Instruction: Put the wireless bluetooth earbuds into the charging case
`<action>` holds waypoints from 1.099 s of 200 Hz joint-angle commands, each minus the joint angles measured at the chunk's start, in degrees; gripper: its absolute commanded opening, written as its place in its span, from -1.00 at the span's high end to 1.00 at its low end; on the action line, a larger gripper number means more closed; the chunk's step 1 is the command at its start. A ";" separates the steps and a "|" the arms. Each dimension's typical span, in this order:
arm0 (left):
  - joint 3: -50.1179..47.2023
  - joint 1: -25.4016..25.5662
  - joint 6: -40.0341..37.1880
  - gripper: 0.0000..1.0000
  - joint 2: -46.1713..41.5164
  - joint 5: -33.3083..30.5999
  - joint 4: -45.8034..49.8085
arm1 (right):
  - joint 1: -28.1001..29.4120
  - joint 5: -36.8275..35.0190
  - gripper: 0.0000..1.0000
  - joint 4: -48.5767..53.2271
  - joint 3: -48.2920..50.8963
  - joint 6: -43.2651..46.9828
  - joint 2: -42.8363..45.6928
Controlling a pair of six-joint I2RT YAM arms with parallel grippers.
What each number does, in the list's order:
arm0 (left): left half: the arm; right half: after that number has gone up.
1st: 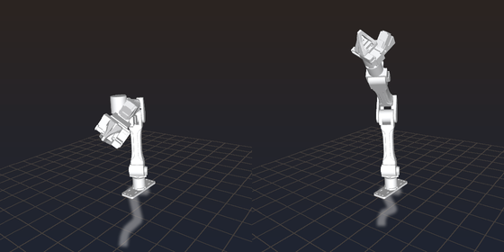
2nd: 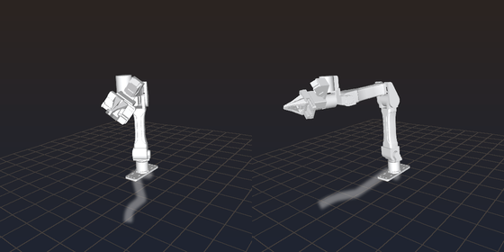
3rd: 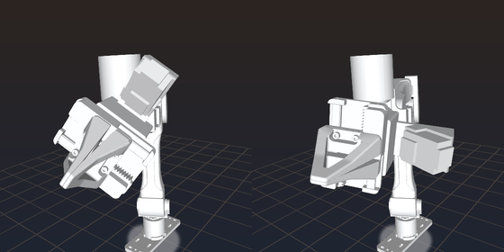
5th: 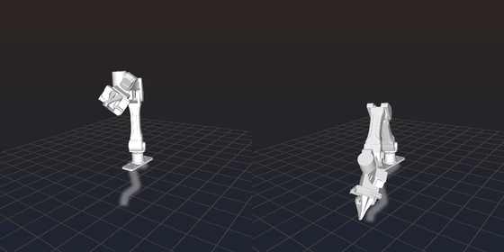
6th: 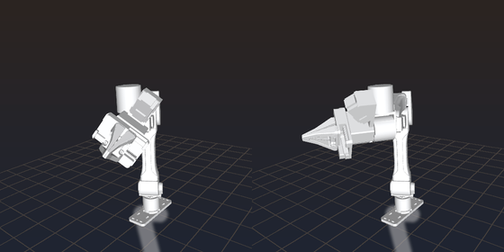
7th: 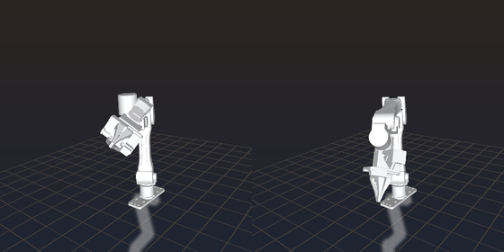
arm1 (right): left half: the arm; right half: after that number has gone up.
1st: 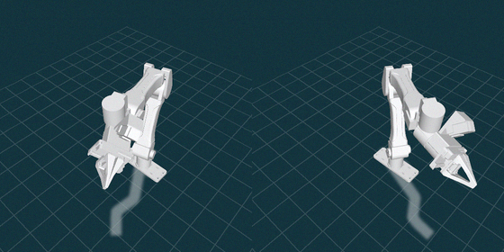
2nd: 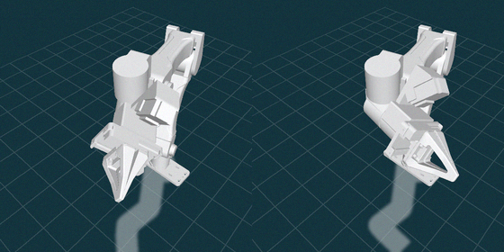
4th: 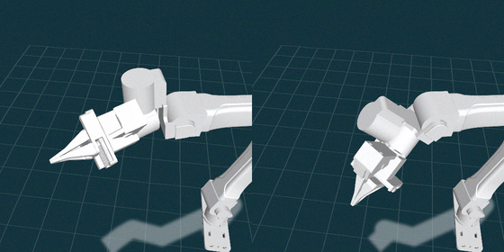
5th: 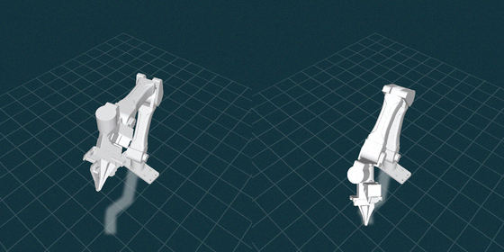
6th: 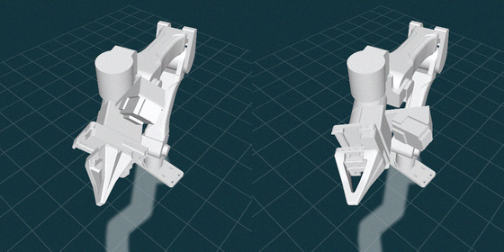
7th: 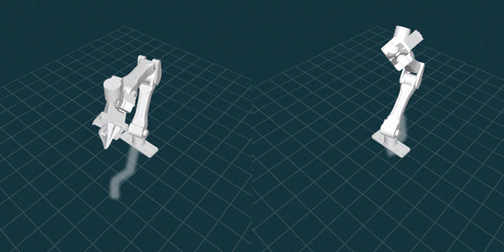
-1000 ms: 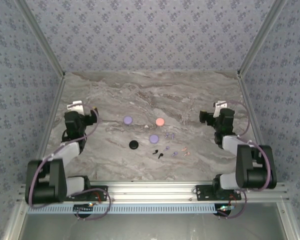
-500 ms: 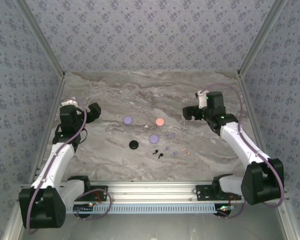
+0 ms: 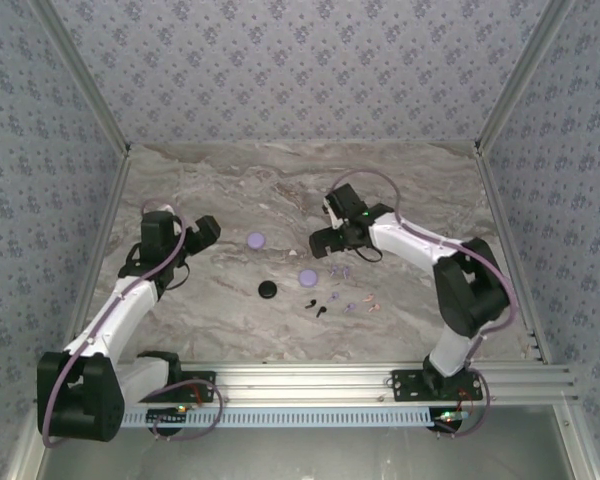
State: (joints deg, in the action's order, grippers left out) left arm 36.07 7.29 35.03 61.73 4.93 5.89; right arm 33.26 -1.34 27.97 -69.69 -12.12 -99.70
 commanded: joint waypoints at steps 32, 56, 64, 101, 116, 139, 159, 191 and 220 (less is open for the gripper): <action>2.20 0.69 0.03 -0.99 -0.29 -0.29 1.03 | 1.37 -6.68 -1.00 1.90 -11.70 -2.28 -11.39; 2.30 0.63 -0.33 -0.98 -0.45 -0.51 1.81 | 1.50 -7.32 -1.00 2.07 -15.62 -2.42 -16.21; 2.25 0.63 -0.40 -0.99 -0.48 -0.58 1.97 | 1.63 -7.87 -1.00 2.02 -16.57 -2.47 -17.42; 2.51 0.62 -0.40 -0.98 -0.30 -0.57 2.28 | 1.83 -9.17 -1.00 2.84 -17.65 -2.38 -19.83; 2.62 0.70 -0.40 -0.98 -0.08 -0.65 2.28 | 1.90 -9.64 -1.00 3.02 -16.70 -2.38 -19.59; 3.26 0.67 -0.67 -0.98 0.27 -0.96 2.84 | 1.81 -9.64 -1.00 3.49 -15.25 -2.29 -18.98; 4.12 0.63 -1.23 -0.98 0.40 -1.22 3.74 | 1.81 -9.65 -1.00 3.33 -13.58 -2.47 -17.80; 5.08 0.67 -1.80 -0.98 0.36 -2.00 4.72 | 1.81 -8.61 -1.00 3.50 -11.51 -2.81 -16.03; 5.80 0.63 -2.30 -0.98 0.40 -2.53 5.51 | 1.71 -6.77 -0.87 3.28 -10.05 -3.51 -14.91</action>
State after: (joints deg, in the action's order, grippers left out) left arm 39.33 7.64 34.13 62.06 3.51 9.67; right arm 34.65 -9.41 29.06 -81.19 -14.17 -116.95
